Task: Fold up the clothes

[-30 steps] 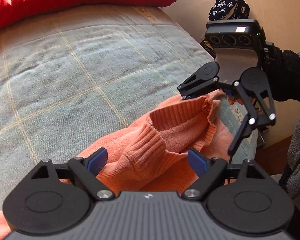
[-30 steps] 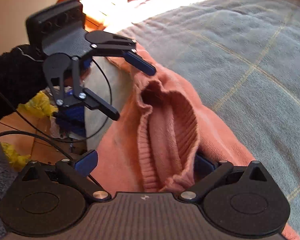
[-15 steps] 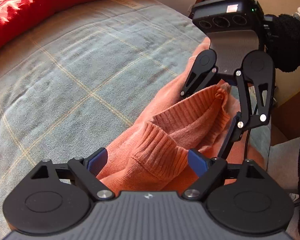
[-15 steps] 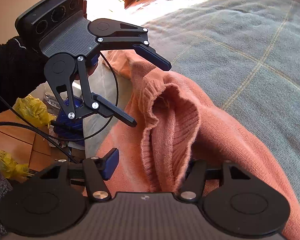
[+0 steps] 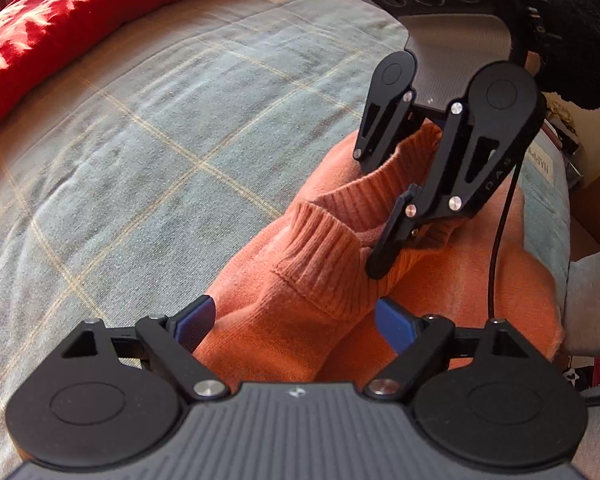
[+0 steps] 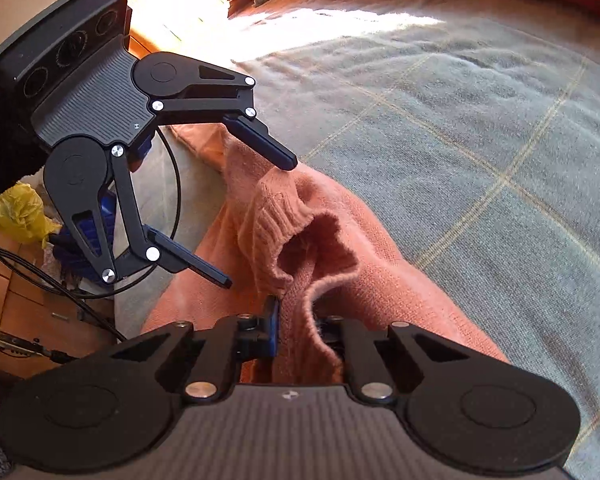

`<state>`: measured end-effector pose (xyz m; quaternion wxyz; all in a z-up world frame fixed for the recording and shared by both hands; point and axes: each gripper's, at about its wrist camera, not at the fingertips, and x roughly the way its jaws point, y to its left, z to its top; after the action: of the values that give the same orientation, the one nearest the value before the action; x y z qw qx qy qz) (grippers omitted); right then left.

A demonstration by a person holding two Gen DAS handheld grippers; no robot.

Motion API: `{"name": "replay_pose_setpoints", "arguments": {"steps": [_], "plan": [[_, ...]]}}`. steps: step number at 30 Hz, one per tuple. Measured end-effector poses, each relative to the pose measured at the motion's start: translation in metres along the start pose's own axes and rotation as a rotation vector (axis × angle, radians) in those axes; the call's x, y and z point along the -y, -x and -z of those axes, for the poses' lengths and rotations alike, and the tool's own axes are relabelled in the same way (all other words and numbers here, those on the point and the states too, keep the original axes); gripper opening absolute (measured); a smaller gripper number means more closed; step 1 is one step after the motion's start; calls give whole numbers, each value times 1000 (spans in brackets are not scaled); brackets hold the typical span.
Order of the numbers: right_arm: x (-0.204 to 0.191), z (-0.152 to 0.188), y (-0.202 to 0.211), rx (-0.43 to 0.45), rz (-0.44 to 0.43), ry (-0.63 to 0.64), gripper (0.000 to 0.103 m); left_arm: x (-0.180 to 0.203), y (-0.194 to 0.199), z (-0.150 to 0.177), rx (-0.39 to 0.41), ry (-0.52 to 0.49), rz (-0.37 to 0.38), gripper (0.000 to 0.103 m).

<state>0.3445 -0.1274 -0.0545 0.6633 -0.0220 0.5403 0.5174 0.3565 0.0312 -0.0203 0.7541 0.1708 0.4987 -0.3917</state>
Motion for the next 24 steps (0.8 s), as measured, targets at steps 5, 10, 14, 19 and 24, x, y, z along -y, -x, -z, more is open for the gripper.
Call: {"name": "replay_pose_setpoints", "arguments": {"steps": [5,10,14,19,24], "plan": [[-4,-18,16,34,114,58,12,-5,16,8,82,98,-86,87],[8,-59,20,37,273,161,12,-10,31,16,164,196,-172,87],[20,-93,21,34,405,249,10,-23,35,21,218,254,-190,87],[36,-135,21,27,562,350,6,-36,36,24,290,314,-218,87],[87,-142,-26,-55,573,283,10,-46,27,19,331,338,-210,87]]}}
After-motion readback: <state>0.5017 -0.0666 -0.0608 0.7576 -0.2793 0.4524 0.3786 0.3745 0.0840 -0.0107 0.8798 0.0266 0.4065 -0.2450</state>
